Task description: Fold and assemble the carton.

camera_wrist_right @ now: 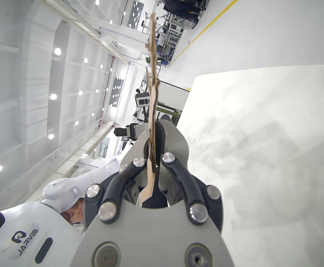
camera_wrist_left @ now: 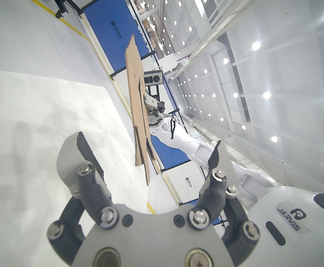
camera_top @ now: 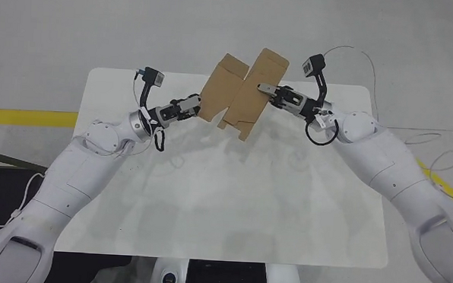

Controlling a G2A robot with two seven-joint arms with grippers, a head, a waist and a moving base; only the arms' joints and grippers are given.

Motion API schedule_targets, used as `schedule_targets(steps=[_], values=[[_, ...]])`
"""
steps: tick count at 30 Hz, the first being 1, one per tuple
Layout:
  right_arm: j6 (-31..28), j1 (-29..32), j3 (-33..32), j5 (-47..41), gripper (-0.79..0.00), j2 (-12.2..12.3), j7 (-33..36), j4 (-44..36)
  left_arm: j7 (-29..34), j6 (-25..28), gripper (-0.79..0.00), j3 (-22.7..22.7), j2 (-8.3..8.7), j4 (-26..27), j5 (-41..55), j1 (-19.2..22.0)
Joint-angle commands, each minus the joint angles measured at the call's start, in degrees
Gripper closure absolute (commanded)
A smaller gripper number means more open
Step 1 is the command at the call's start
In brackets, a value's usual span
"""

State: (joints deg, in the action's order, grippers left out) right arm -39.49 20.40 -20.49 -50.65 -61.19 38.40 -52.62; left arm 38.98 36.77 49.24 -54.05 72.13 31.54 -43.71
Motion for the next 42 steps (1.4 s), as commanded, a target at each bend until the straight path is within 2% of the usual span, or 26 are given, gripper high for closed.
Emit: schedule_targets(steps=[1, 10, 11, 13, 15, 18, 24, 26, 28, 31, 32, 33, 34, 38, 42], values=[[0.55, 0.39, -0.84, 0.72, 0.000, -0.19, -0.86, -0.25, -1.47, -0.73, -0.785, 0.32, -0.14, 0.47, -1.17, -0.56], [2.83, 2.68, -4.34, 4.01, 0.000, -1.05, -2.87, -1.88, -4.93, -4.31, -0.785, 1.41, -0.97, 2.56, -2.39, -2.79], [2.98, 2.88, -4.75, 4.34, 0.000, -1.12, -2.85, -1.95, -5.10, -4.54, -0.733, 1.66, -1.03, 2.59, -2.44, -2.87], [3.34, 3.27, -5.55, 4.98, 0.000, -1.27, -2.83, -2.05, -5.46, -5.12, -0.382, 2.10, -1.19, 2.62, -2.31, -3.10], [3.67, 3.66, -6.29, 5.66, 0.000, -1.41, -2.68, -2.19, -5.63, -5.80, -0.262, 2.47, -1.37, 2.62, -2.09, -3.28], [4.01, 4.26, -7.35, 6.59, 0.000, -1.65, -2.41, -2.38, -5.41, -6.42, -0.197, 2.83, -1.64, 2.58, -2.10, -3.45], [4.85, 5.33, -9.46, 8.15, 0.000, -2.13, -1.97, -2.45, -4.59, -7.33, -0.166, 3.36, -2.26, 2.55, -1.64, -3.73], [4.99, 5.63, -10.16, 8.75, 0.000, -2.27, -1.83, -2.42, -4.35, -7.51, -0.105, 3.62, -2.43, 2.51, -1.70, -3.79], [5.19, 5.95, -10.86, 9.24, 0.000, -2.41, -1.67, -2.40, -4.16, -7.67, -0.006, 3.89, -2.60, 2.51, -1.63, -3.91], [5.49, 6.47, -11.93, 9.88, -0.009, -2.60, -1.63, -2.32, -3.69, -7.74, 0.000, 4.34, -2.82, 2.52, -1.70, -4.07], [5.59, 6.64, -12.29, 10.14, -0.262, -2.65, -1.69, -2.25, -3.53, -7.75, 0.000, 4.49, -2.90, 2.50, -1.71, -4.12], [5.71, 6.78, -12.67, 10.47, -0.708, -2.70, -1.83, -2.13, -3.26, -7.75, 0.000, 4.62, -2.96, 2.48, -1.79, -4.15], [5.82, 6.96, -13.05, 10.74, -0.785, -2.73, -1.90, -2.03, -2.95, -7.77, 0.000, 4.76, -3.02, 2.41, -1.91, -4.16], [4.88, 7.49, -14.81, 12.24, -0.785, -2.64, -0.98, -0.69, -0.48, -7.67, 0.000, 5.41, -3.13, 1.50, -2.82, -3.94], [1.58, 7.20, -16.51, 14.97, -0.785, -2.10, 4.94, 1.81, 5.67, -6.83, 0.000, 6.22, -3.05, 0.15, -2.40, -3.28]])
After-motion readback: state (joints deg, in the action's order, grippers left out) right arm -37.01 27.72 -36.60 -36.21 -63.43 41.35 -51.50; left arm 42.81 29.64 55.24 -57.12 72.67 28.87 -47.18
